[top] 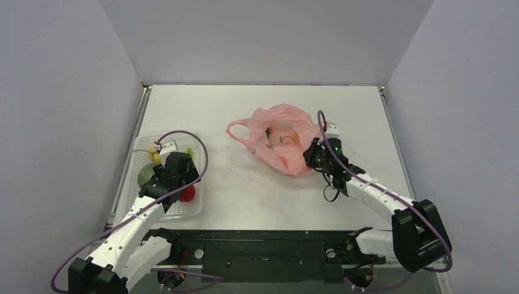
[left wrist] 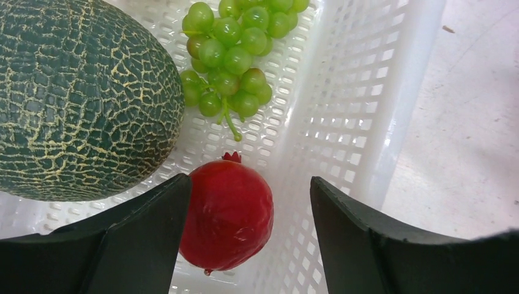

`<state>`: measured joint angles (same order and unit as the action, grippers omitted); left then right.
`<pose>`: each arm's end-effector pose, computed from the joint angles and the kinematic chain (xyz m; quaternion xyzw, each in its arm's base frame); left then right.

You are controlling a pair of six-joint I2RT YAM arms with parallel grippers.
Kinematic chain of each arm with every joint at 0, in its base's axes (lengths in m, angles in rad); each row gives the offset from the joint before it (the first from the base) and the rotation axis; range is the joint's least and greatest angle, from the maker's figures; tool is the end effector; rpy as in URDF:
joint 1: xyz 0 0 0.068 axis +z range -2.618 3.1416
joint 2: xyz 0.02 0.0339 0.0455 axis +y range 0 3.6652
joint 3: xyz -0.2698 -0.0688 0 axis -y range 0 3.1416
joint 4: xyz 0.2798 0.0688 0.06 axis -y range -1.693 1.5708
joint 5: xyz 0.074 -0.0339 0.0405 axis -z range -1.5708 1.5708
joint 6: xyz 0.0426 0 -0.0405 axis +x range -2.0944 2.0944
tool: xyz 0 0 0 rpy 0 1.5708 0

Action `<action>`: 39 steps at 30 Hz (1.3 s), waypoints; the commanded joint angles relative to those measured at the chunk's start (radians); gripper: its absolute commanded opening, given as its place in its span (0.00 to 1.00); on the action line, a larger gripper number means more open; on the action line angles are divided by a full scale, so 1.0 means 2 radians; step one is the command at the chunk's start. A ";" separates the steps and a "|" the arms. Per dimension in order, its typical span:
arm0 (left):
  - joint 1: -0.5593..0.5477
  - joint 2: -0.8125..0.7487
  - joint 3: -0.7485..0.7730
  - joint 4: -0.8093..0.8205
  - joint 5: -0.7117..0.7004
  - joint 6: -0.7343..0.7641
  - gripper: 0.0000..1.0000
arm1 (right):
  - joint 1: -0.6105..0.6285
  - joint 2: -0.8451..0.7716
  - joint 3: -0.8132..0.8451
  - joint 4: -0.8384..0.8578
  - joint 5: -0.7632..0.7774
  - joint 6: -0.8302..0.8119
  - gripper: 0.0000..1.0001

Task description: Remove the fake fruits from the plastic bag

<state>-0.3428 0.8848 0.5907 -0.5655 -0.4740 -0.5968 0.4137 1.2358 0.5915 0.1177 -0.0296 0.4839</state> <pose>0.2018 -0.0514 0.2138 -0.1965 0.8935 0.0430 0.4014 0.2667 0.1185 0.1896 0.0230 0.8664 0.2279 0.4437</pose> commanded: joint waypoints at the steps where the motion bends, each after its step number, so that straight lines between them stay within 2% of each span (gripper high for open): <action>1: 0.003 -0.034 0.022 0.024 0.042 -0.017 0.67 | 0.000 -0.002 0.015 0.016 -0.023 0.009 0.00; 6: 0.003 -0.067 0.024 0.076 0.150 -0.031 0.64 | 0.000 -0.004 0.011 0.022 -0.031 0.014 0.00; 12: -0.011 -0.048 0.055 0.108 0.213 -0.055 0.61 | 0.000 -0.005 0.011 0.012 -0.038 0.011 0.00; 20: -0.097 0.005 0.079 0.147 0.163 -0.039 0.61 | 0.001 0.012 0.024 0.003 -0.054 0.004 0.00; 27: -0.198 0.123 0.125 0.215 0.119 -0.018 0.61 | 0.005 -0.006 0.013 -0.021 -0.060 -0.001 0.00; 33: -0.293 0.211 0.160 0.300 0.067 0.001 0.60 | 0.008 -0.041 -0.070 0.019 -0.048 0.044 0.00; 39: -0.345 0.308 0.204 0.353 0.049 0.023 0.59 | 0.007 -0.084 -0.133 0.066 -0.033 0.086 0.00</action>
<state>-0.9962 1.4200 0.9169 -0.0074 -0.3244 -0.5980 0.4217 1.1332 0.3634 0.1524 -0.1280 0.5865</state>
